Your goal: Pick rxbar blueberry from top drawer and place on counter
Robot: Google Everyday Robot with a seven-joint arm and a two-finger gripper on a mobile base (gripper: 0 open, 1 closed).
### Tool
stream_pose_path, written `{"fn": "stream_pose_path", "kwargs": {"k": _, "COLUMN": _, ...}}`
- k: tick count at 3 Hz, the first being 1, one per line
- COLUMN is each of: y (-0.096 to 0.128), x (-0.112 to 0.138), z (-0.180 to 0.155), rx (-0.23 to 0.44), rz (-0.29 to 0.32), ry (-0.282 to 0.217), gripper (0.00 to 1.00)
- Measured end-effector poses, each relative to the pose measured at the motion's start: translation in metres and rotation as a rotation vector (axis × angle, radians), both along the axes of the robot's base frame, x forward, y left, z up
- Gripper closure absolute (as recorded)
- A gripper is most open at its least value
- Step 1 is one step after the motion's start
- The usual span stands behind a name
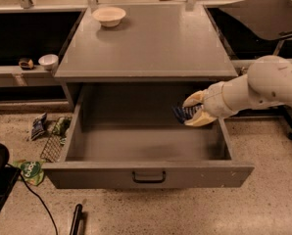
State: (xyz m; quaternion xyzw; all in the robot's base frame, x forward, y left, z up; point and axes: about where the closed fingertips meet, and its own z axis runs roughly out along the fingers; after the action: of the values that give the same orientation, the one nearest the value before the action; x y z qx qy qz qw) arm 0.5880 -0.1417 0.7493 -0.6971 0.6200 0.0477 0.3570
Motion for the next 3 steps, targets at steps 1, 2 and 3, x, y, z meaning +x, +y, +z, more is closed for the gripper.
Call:
{"fn": "stream_pose_path", "kwargs": {"k": 1, "y": -0.015, "x": 0.023, "z": 0.062, "rx": -0.084, "rz": 0.008, "ry": -0.169, "gripper": 1.00}}
{"fn": "stream_pose_path", "kwargs": {"k": 2, "y": -0.026, "x": 0.041, "z": 0.121, "rx": -0.164, "rz": 0.021, "ry": -0.311, "gripper": 1.00}}
{"fn": "stream_pose_path", "kwargs": {"k": 3, "y": -0.023, "x": 0.046, "z": 0.120, "rx": -0.167, "rz": 0.017, "ry": -0.309, "gripper": 1.00}}
